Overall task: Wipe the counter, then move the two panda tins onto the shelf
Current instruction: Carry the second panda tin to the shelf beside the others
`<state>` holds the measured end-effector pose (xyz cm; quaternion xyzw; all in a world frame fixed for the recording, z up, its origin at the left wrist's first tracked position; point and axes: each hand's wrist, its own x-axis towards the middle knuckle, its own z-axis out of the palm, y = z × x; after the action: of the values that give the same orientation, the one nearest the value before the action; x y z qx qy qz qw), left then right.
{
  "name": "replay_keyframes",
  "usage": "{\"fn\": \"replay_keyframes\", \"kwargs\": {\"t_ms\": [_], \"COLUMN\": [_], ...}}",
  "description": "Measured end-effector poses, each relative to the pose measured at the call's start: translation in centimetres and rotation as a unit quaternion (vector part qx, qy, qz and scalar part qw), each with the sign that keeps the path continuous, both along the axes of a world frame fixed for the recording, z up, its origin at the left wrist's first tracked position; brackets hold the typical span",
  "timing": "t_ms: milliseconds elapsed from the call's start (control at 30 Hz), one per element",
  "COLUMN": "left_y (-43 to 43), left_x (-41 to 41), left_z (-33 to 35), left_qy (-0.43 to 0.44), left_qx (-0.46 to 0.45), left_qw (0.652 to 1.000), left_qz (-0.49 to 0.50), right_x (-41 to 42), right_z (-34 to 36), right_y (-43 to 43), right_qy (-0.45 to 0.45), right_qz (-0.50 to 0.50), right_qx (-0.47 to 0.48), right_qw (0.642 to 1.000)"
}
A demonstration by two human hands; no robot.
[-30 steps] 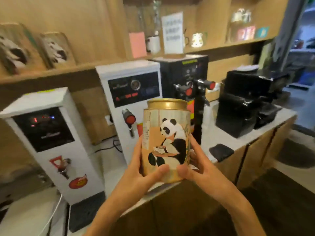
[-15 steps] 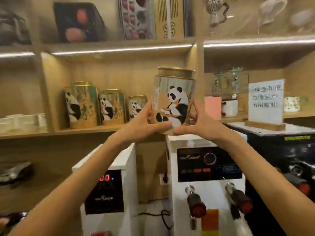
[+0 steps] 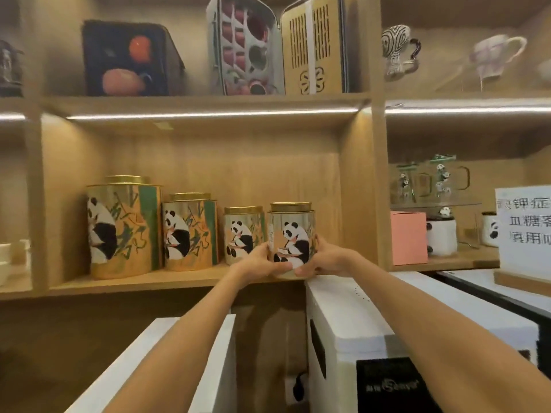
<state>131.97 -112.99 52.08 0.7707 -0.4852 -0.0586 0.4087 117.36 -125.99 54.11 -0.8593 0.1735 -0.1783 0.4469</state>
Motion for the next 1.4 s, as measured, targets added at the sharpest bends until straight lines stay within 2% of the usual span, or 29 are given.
{"fn": "replay_keyframes", "kwargs": {"t_ms": [300,467,667,867,1167,1400], "left_y": [-4.2,-7.3,-11.0,-12.7,-12.2,-12.0], "left_x": [2.8,3.9,5.6,6.0,5.3,5.1], "left_z": [-1.0,-1.5,-2.3,-3.3,-3.5,-3.5], "left_qy": [0.024,0.023,0.028,-0.068,-0.077,-0.097], "left_qx": [0.001,-0.037,-0.063,-0.083,-0.118,-0.089], "left_qw": [0.999,0.999,0.988,0.963,0.956,0.962], "left_qz": [0.026,0.027,0.137,0.248,0.256,0.240], "right_x": [4.7,6.6,9.4,11.8,11.4,11.5], "right_z": [-0.7,-0.9,-2.1,-3.5,-4.1,-4.1], "right_y": [-4.9,-8.4,-11.7,-13.1,-13.7,-13.8], "right_qy": [0.057,0.072,0.047,0.004,-0.040,-0.024], "right_qz": [-0.037,-0.056,-0.016,-0.082,-0.081,-0.068], "right_qx": [-0.069,-0.083,-0.078,-0.094,-0.081,-0.067], "right_qw": [0.995,0.992,0.996,0.992,0.993,0.995]}}
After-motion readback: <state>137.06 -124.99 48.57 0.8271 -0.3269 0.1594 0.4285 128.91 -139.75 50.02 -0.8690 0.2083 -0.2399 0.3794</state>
